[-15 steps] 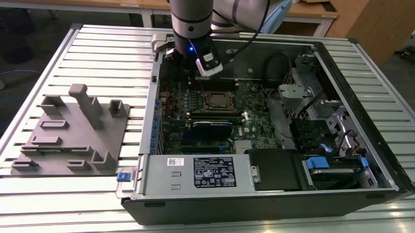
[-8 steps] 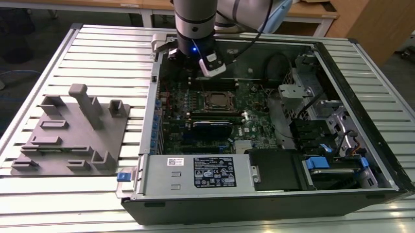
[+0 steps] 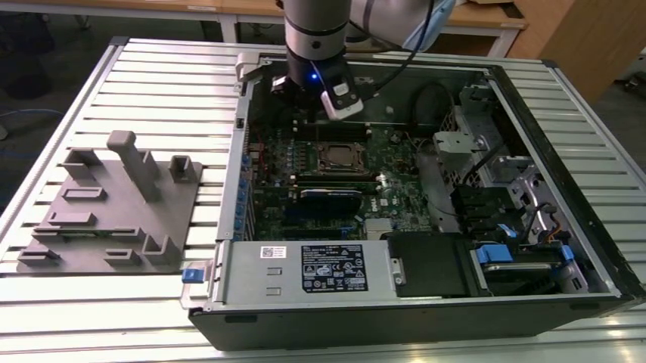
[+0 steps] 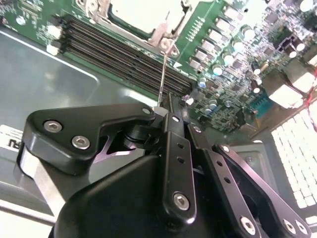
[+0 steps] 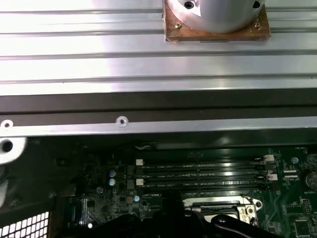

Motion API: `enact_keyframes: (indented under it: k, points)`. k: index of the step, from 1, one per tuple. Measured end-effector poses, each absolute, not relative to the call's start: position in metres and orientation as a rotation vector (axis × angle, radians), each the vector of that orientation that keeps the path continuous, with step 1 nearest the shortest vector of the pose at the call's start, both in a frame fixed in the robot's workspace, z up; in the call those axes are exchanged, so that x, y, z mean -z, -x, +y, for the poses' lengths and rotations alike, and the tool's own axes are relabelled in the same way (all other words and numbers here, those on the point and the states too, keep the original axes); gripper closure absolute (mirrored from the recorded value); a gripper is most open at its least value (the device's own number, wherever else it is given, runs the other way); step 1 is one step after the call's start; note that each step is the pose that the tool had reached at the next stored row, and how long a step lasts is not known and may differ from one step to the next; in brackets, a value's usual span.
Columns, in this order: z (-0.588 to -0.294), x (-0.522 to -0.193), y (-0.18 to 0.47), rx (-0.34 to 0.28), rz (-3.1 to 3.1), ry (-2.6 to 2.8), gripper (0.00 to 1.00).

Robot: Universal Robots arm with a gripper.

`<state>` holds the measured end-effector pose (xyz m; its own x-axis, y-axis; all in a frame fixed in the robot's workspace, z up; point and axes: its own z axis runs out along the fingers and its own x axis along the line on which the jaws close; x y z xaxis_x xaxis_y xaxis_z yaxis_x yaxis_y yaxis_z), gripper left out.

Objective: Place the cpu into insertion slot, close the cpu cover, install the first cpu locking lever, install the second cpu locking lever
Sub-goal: 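Install the first cpu locking lever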

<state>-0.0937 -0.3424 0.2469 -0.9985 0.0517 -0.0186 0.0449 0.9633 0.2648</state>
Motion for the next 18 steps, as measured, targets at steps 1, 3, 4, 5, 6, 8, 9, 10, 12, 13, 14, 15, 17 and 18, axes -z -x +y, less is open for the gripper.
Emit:
enact_keyframes:
  k: [1, 3, 4, 5, 6, 8, 9, 10, 12, 13, 14, 15, 17, 18]
  points:
    - [-0.342, -0.247, 0.092, -0.410, 3.088, -0.077, 0.89]
    - [-0.342, -0.247, 0.087, -0.402, 3.089, -0.078, 0.89]
    - [-0.342, -0.247, 0.085, -0.399, 3.089, -0.078, 0.89]
    - [-0.342, -0.247, 0.082, -0.396, 3.089, -0.079, 0.89]
    - [-0.342, -0.247, 0.079, -0.393, 3.090, -0.080, 0.89]
    - [-0.342, -0.247, 0.076, -0.388, 3.090, -0.080, 0.89]
    - [-0.342, -0.247, 0.076, -0.388, 3.090, -0.080, 0.89]
    - [-0.342, -0.247, 0.076, -0.388, 3.090, -0.081, 0.89]
    - [-0.342, -0.246, 0.076, -0.386, 3.090, -0.081, 0.89]
    - [-0.342, -0.246, 0.076, -0.382, 3.090, -0.080, 0.89]
    - [-0.342, -0.246, 0.076, -0.374, 3.090, -0.080, 0.89]
    - [-0.342, -0.245, 0.076, -0.362, 3.089, -0.080, 0.89]
    - [-0.342, -0.245, 0.076, -0.345, 3.089, -0.082, 0.89]
    - [-0.342, -0.244, 0.076, -0.341, 3.088, -0.084, 0.89]
